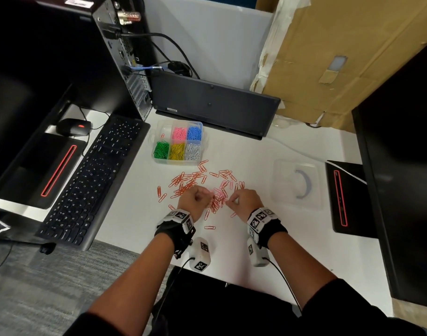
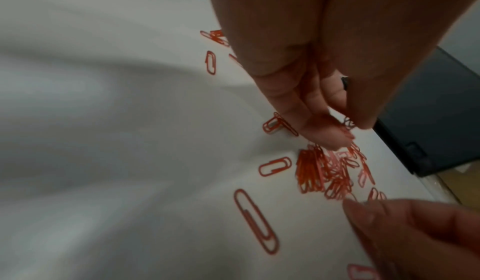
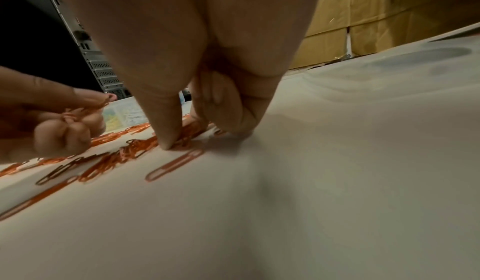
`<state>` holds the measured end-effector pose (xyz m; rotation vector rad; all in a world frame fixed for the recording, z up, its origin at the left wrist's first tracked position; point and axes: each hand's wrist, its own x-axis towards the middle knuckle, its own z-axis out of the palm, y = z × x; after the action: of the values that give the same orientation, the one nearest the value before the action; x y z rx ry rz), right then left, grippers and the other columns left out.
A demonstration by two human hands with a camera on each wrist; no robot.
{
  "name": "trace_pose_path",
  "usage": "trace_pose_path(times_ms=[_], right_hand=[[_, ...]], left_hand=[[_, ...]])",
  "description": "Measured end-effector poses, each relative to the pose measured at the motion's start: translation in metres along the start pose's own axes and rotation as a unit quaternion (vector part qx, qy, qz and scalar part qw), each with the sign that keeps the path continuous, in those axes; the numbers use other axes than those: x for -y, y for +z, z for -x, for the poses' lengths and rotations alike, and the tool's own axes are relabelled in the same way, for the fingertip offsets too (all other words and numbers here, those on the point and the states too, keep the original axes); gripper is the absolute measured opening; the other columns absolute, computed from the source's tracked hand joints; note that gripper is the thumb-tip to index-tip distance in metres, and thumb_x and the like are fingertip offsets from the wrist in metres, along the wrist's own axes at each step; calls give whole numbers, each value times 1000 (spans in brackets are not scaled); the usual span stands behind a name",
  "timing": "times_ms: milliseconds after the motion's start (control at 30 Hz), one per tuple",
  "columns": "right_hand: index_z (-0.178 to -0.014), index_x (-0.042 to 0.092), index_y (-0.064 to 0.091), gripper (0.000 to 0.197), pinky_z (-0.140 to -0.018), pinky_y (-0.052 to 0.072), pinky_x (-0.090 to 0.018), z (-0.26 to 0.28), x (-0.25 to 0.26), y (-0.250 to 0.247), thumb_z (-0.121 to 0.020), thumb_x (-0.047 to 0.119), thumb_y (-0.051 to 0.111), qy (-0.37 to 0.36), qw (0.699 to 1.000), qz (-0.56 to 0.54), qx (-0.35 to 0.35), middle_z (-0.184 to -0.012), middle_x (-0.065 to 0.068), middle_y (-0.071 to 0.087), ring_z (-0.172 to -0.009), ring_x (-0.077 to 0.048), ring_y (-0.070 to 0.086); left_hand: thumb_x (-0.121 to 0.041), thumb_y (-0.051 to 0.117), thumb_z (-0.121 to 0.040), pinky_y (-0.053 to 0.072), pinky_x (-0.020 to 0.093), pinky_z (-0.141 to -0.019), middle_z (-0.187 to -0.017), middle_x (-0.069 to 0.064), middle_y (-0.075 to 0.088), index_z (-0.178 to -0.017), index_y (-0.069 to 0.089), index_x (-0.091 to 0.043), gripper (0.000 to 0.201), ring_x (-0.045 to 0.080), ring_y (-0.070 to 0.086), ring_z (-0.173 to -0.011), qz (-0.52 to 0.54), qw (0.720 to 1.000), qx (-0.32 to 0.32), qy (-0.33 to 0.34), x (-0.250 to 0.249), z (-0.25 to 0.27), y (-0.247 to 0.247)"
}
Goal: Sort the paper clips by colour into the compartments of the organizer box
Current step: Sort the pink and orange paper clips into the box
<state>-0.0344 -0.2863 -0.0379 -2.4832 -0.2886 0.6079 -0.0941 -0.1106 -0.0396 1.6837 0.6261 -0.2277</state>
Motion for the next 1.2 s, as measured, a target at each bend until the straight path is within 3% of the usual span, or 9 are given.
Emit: trace_pose_path(times_ms=[133, 233, 467, 633, 700, 800, 900, 967, 1200], right_hand=[[-79, 17, 67, 17, -67, 40, -20, 1, -9, -14, -89, 31, 70, -14, 999, -29, 39, -67, 11, 55, -63, -4, 51], [-84, 9, 70, 17, -62, 45, -16, 5, -18, -24, -91, 25, 69, 54, 973, -212, 79, -72, 3, 64, -63, -6, 56], [-105, 1, 67, 16, -57, 52, -17, 19, -29, -33, -90, -1, 61, 189, 750, -627, 96, -81, -12, 62, -62, -13, 60], [-106, -1, 68, 22, -61, 56, -21, 13, -24, -33, -91, 13, 60, 220, 656, -708, 142, -79, -8, 63, -67, -14, 61], [-90, 2, 70, 21, -58, 56, -23, 6, -19, -31, -94, 21, 61, 234, 687, -677, 126, -75, -7, 65, -65, -15, 61], [-78, 10, 70, 22, -46, 41, -20, -8, -14, -24, -87, 29, 73, 208, 826, -522, 53, -66, -3, 54, -53, -12, 47], [-78, 20, 76, 16, -54, 46, -20, -20, -8, -20, -78, 35, 80, 139, 947, -288, -22, -68, 8, 66, -60, -8, 59], [-82, 21, 78, 14, -64, 55, -22, -26, -1, -18, -76, 35, 80, 100, 973, -199, -62, -78, 8, 73, -75, -7, 67], [-86, 12, 79, 14, -84, 56, -33, -32, 10, -13, -84, 25, 74, 61, 991, -57, -107, -96, -3, 75, -92, -21, 69]], left_hand=[[2, 67, -86, 59, 33, -77, -82, 12, 73, -102, 64, -3, 18, 24, 71, -82, 107, 994, 25, -23, -3, 0, 1], [-2, 65, -88, 57, 31, -82, -90, 16, 72, -113, 64, -8, 26, 21, 70, -85, 123, 991, 41, -39, -2, -4, 3], [4, 47, -89, 39, 21, -52, -62, 6, 55, -78, 62, -4, 21, 15, 47, -54, 199, 971, 49, -124, -18, 0, 14], [-1, 35, -89, 24, 23, -44, -54, -1, 41, -81, 66, -2, 32, 12, 32, -47, 177, 976, 53, -119, -18, -3, 13], [-3, 33, -88, 21, 23, -44, -53, -1, 37, -68, 55, -7, 30, 12, 30, -46, 212, 966, 27, -145, -22, -2, 12], [-19, 41, -94, 23, 22, -43, -49, -3, 32, -59, 32, -20, 37, 13, 28, -44, 238, 953, -8, -190, -25, -3, 7], [-42, 61, -89, 42, 28, -60, -52, -1, 46, -56, 40, -21, 44, 16, 41, -50, 74, 987, -28, -138, -20, -7, 5], [-45, 75, -78, 48, 29, -70, -60, 0, 54, -58, 50, -20, 40, 16, 51, -58, -56, 996, -38, -64, -15, -9, 5], [-32, 80, -76, 32, 3, -57, -71, -24, 61, -88, 76, -25, 15, -5, 45, -57, -280, 955, 0, 95, -15, -8, 15]])
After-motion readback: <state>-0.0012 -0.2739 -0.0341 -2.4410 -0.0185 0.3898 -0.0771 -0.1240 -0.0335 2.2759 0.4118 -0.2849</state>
